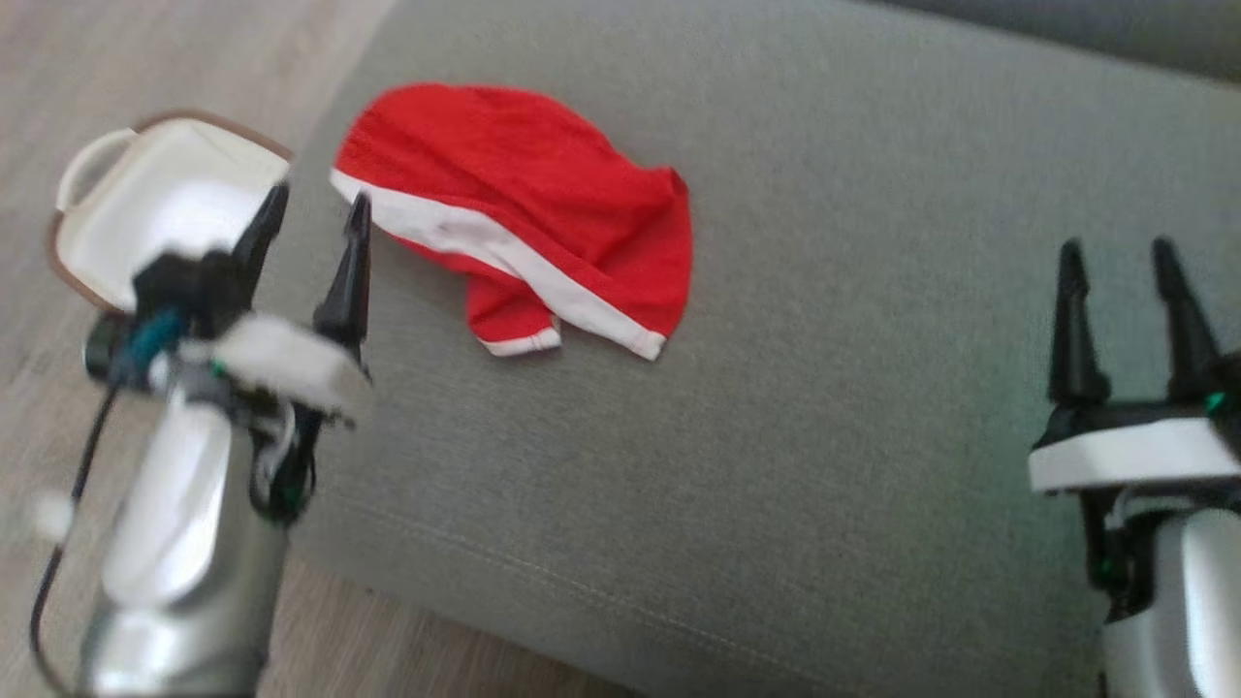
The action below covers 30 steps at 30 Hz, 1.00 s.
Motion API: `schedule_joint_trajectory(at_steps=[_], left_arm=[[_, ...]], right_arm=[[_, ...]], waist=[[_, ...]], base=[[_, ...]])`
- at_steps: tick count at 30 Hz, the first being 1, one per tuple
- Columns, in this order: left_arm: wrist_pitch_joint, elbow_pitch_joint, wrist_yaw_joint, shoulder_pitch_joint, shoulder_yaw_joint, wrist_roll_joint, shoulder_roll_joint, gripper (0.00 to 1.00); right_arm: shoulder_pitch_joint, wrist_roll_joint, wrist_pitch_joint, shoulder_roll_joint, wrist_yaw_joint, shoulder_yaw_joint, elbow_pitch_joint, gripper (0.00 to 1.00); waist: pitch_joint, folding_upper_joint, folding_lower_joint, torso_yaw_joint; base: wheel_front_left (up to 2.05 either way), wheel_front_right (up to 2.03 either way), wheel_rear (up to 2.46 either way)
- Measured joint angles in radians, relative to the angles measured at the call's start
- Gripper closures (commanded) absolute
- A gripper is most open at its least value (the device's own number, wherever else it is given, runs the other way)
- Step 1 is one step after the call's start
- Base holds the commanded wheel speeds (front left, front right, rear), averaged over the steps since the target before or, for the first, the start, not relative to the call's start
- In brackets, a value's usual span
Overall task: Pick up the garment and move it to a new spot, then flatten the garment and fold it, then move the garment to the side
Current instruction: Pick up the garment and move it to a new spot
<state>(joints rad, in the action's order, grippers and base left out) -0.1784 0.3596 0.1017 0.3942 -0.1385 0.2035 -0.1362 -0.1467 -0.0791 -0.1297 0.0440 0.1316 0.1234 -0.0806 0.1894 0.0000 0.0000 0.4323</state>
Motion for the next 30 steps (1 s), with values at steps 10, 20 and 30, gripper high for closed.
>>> schedule_joint_trajectory(at_steps=[10, 20, 30], left_arm=[[0.216, 0.292, 0.030, 0.389, -0.287, 0.044, -0.125, 0.00], [0.401, 0.476, 0.031, 0.549, -0.517, 0.286, -0.189, 0.00], [0.504, 0.509, 0.030, 0.622, -0.636, 0.443, -0.216, 1.00]], right_arm=[[-0.052, 0.038, 0.087, 0.001, 0.000, 0.021, 0.175, 0.00], [-0.059, 0.054, 0.114, 0.002, 0.000, 0.020, 0.242, 0.00], [-0.071, 0.054, 0.117, 0.002, 0.000, 0.022, 0.261, 0.00]], waist=[[0.200, 0.0000, 0.0001, -0.101], [0.301, 0.0000, 0.0002, -0.172], [0.308, 0.0000, 0.0001, -0.184]], base=[[0.00, 0.00, 0.00], [0.00, 0.00, 0.00], [0.00, 0.00, 0.00]])
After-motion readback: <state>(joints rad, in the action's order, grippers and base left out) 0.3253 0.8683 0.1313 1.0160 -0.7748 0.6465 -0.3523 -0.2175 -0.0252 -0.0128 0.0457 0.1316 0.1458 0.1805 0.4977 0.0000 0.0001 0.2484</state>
